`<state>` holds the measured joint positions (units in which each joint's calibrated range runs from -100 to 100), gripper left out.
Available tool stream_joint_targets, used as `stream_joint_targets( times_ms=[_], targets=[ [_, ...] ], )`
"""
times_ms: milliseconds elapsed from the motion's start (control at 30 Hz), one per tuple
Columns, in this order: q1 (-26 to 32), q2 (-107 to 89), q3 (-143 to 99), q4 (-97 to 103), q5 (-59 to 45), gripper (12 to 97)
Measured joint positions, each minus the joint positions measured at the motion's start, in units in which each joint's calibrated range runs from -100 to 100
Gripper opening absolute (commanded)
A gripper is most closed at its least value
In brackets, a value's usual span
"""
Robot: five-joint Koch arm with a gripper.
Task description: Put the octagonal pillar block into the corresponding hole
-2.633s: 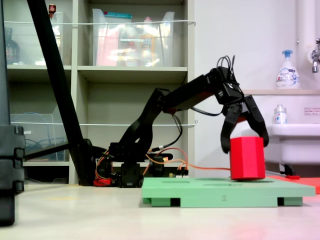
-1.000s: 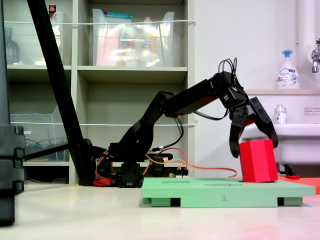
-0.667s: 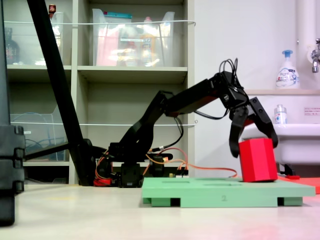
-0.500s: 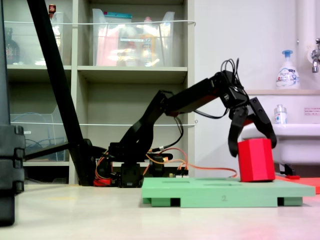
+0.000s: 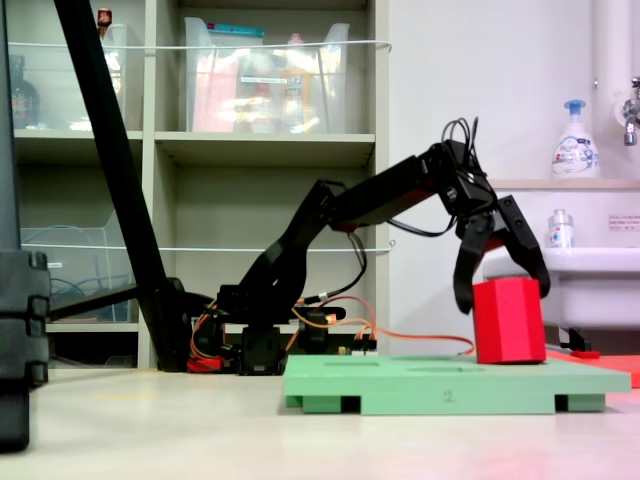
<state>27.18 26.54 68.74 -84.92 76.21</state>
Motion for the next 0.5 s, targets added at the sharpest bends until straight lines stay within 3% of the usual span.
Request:
stream_joint_targets(
  times_ms=[500],
  targets=[
    [-0.24, 0.41, 0.0, -1.27, -5.76, 27.2]
  ],
)
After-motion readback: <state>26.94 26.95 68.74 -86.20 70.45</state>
